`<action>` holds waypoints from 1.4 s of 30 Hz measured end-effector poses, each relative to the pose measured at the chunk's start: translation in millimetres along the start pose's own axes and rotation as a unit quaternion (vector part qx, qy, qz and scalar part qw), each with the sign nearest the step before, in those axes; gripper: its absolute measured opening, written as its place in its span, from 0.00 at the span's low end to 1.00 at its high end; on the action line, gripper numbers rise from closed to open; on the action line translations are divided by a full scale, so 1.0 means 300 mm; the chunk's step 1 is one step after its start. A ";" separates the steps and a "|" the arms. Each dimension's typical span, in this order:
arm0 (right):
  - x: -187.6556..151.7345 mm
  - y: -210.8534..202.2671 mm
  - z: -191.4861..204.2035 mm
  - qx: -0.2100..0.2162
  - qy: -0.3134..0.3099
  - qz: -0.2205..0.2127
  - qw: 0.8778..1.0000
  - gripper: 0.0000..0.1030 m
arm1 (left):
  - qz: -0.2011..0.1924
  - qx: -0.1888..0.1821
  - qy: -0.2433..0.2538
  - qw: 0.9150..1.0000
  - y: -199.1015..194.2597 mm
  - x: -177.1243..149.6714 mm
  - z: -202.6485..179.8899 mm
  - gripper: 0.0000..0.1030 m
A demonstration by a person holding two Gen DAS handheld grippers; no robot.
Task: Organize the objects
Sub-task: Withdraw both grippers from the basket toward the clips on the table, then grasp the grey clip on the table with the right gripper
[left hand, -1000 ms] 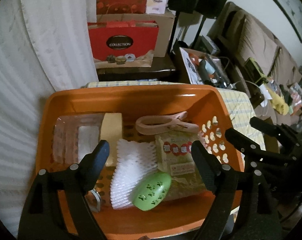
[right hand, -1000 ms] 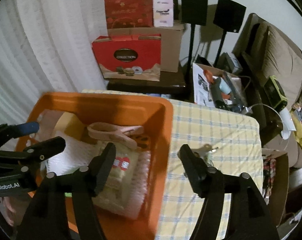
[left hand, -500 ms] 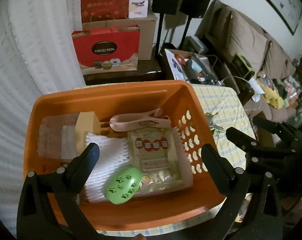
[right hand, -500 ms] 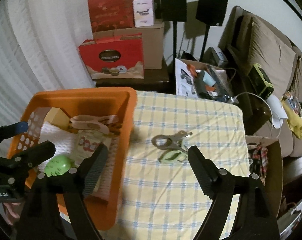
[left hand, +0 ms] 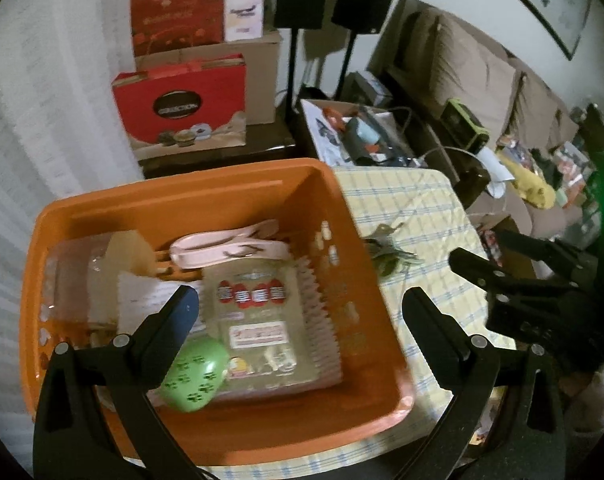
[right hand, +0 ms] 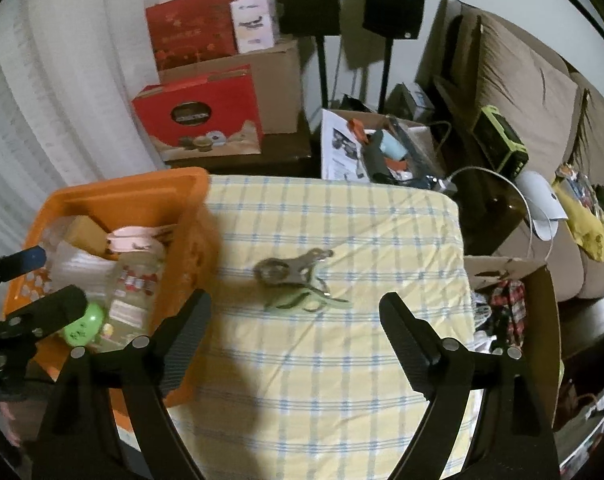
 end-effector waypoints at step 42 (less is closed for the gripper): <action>0.021 0.451 0.137 0.030 0.006 0.096 0.995 0.17 | 0.016 -0.062 0.010 0.998 0.076 -0.003 -0.014 0.97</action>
Point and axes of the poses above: each gripper's, at about its wrist camera, not at the fingertips, and y roughly the way its jaws point, z to its left, x to its top, the point moved 3 cm from there along y, roughly the way its jaws point, and after that the axes turned 15 degrees about -x, right-handed, at the moved point
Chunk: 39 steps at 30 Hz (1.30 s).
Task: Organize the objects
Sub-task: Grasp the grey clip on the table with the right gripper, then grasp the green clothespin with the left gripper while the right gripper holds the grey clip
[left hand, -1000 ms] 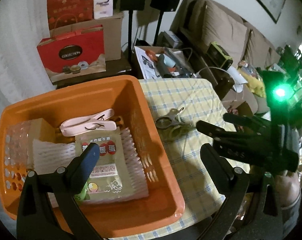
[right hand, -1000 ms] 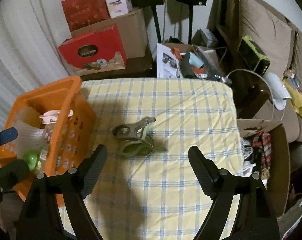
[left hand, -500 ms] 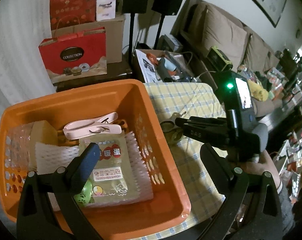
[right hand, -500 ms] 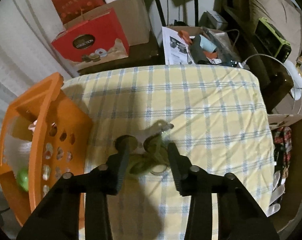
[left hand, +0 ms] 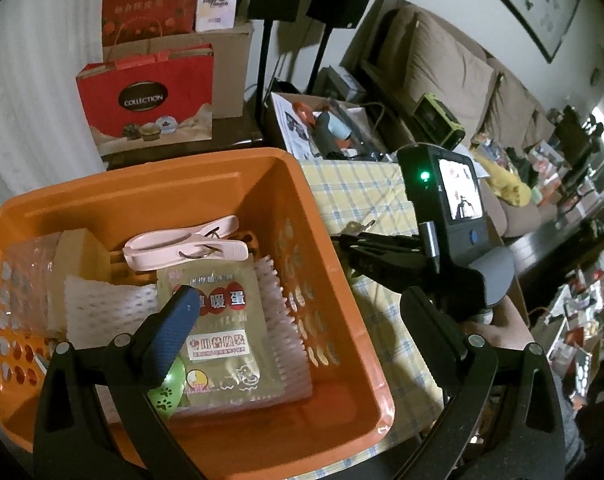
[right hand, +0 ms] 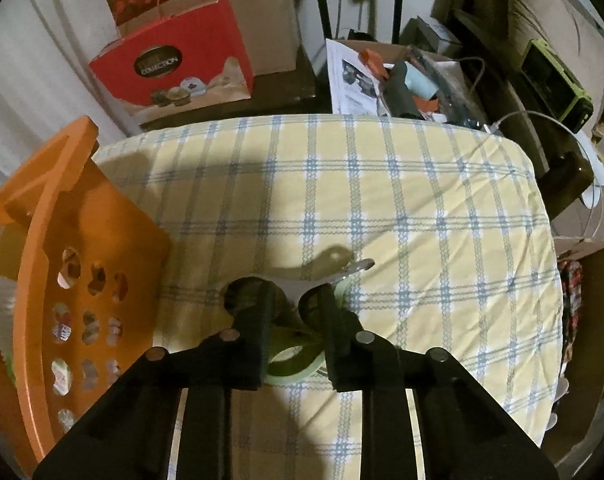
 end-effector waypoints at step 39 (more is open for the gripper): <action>-0.211 -0.273 -0.620 0.021 0.144 -0.042 0.988 0.11 | 0.212 0.059 0.120 0.968 0.551 0.079 -0.292 0.55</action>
Point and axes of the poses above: each gripper's, at about its wrist camera, not at the fingertips, and y roughly the way its jaws point, z to its left, x to its top, the point moved 3 cm from there along y, roughly the way its jaws point, and after that the axes turned 15 degrees about -x, right-handed, at the moved point
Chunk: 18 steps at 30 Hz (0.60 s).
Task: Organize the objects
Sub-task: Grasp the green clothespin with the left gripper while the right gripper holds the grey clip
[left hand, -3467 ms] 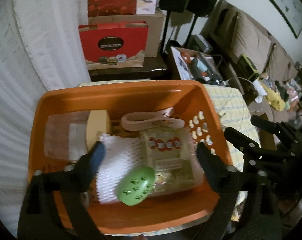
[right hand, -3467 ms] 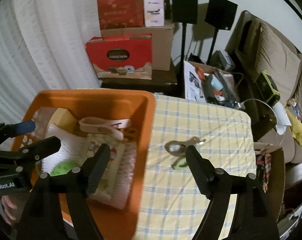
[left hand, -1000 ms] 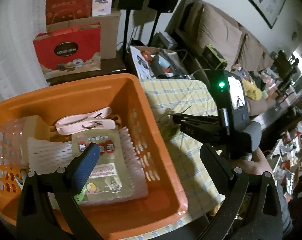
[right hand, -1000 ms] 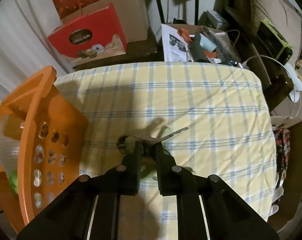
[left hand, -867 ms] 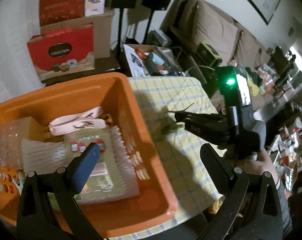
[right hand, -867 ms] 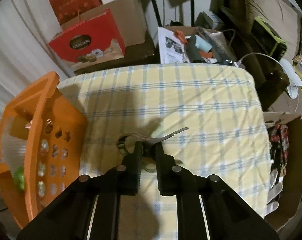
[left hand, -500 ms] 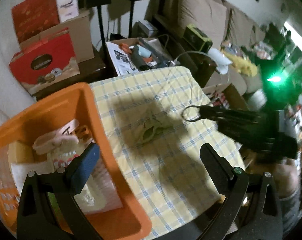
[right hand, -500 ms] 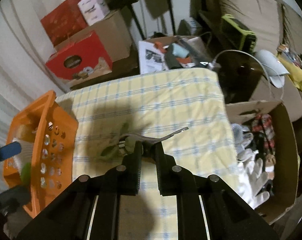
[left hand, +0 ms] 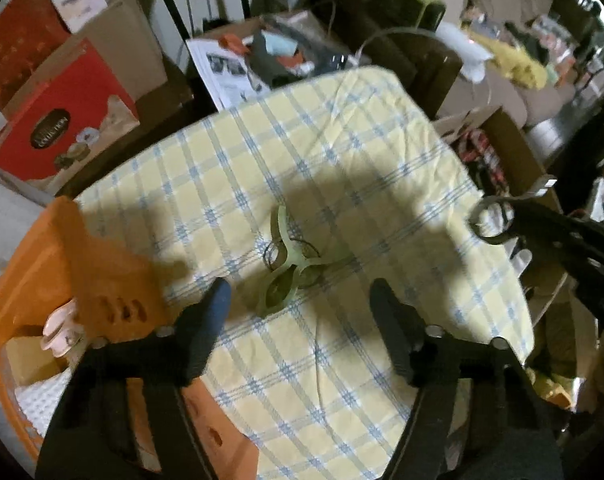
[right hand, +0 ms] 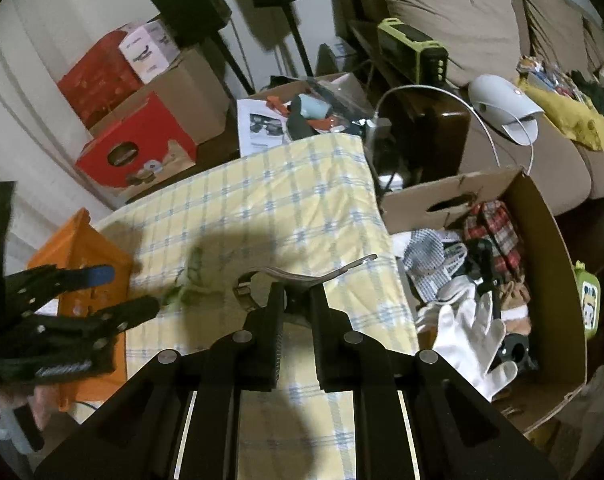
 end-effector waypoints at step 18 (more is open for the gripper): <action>-0.017 0.026 -0.056 0.022 0.012 0.008 1.000 0.11 | 0.092 0.024 0.003 0.995 0.221 0.023 0.004 0.39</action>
Point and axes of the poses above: each gripper's, at about its wrist camera, not at the fingertips, and y roughly the way its jaws point, z to its left, x to its top, the point moved 3 cm from there along y, roughly the way its jaws point, and after that the axes turned 15 degrees about -x, right-handed, at the moved point
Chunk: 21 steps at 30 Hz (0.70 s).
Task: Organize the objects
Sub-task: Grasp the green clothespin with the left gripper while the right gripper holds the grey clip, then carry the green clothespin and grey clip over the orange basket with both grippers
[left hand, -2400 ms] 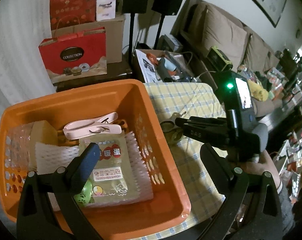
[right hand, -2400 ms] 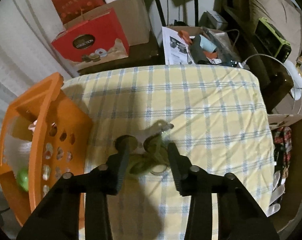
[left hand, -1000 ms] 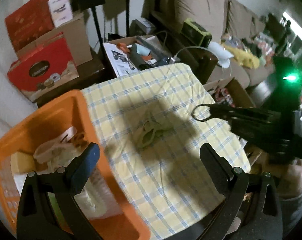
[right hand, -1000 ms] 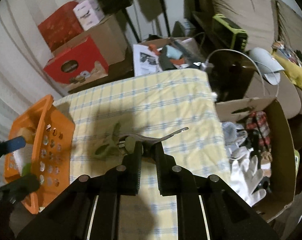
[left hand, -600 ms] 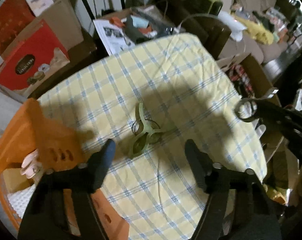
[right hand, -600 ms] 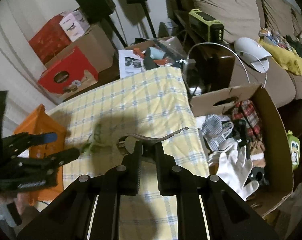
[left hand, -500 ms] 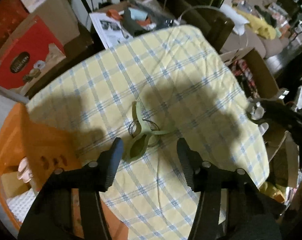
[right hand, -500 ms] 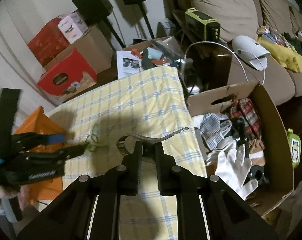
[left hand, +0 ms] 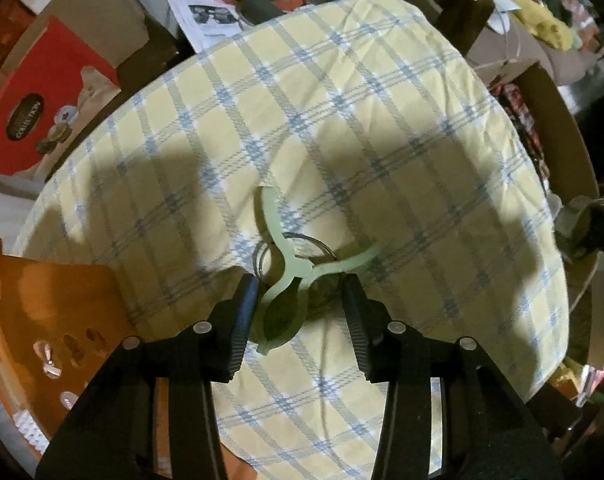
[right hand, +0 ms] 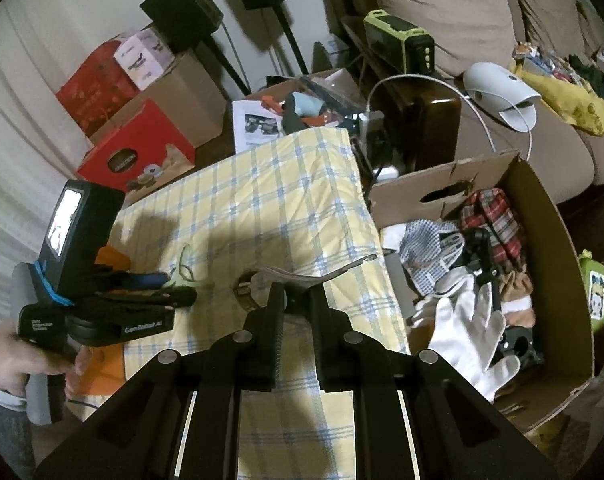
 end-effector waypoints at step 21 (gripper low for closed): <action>0.011 -0.076 0.062 0.008 -0.013 -0.017 1.000 0.11 | -0.103 -0.065 0.009 0.992 -0.239 -0.082 -0.046 0.36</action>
Point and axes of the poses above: each gripper's, at about its wrist camera, not at the fingertips, and y roughly the way its jaws point, z to its left, x to its top, the point moved 3 cm from there along y, roughly the way its jaws point, and after that the axes turned 15 degrees about -x, right-handed, at the moved point
